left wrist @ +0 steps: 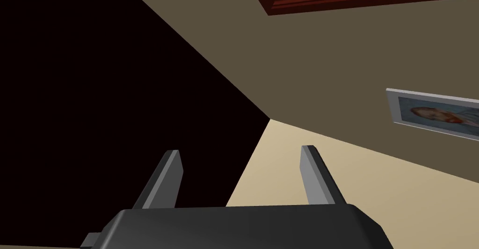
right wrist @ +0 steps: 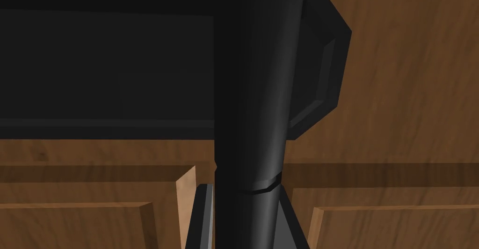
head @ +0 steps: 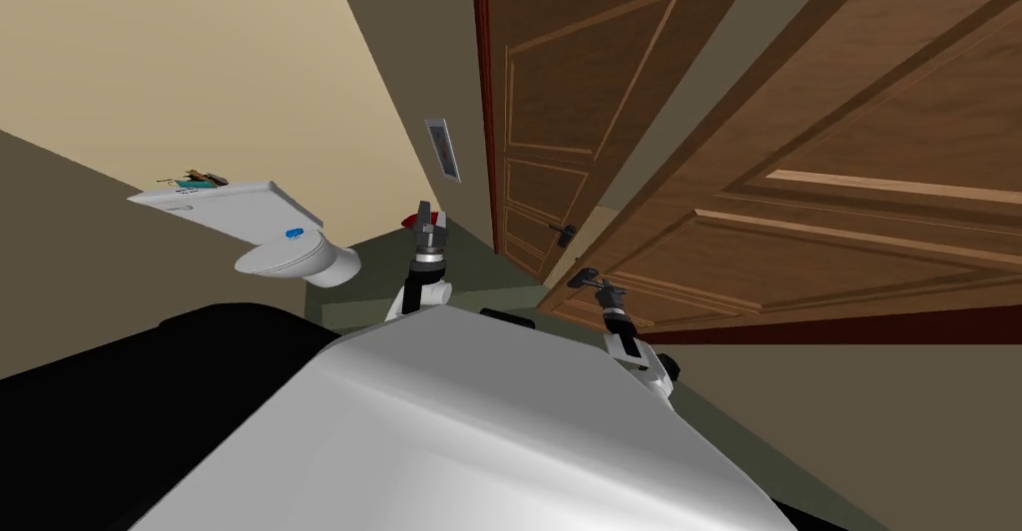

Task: Pull the door open

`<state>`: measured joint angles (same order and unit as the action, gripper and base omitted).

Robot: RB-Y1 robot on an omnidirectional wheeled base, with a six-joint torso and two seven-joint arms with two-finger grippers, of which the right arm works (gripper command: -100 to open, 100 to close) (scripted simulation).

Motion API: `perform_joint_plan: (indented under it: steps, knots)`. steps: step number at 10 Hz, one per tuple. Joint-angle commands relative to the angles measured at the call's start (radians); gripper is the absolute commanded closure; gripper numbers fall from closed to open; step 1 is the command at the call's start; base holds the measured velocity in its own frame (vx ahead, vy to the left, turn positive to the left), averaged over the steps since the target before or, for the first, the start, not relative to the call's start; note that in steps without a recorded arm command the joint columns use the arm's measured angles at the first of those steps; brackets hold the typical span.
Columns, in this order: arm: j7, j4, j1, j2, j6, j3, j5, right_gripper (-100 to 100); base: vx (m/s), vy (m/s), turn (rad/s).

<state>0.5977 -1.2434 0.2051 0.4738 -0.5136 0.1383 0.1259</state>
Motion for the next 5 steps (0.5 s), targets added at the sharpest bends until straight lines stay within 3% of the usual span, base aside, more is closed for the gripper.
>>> perform_joint_plan:
  steps: [1,2,5]
  knots:
    - [0.021,-0.011,0.018,0.01,-0.02,-0.024,0.007,100,-0.244,-0.098,0.088]
    - [0.013,-0.004,0.011,0.009,-0.012,-0.011,0.004,100,-0.111,-0.045,0.013]
    - [0.05,-0.005,0.055,0.038,-0.074,-0.025,0.015,100,-0.196,-0.069,0.154]
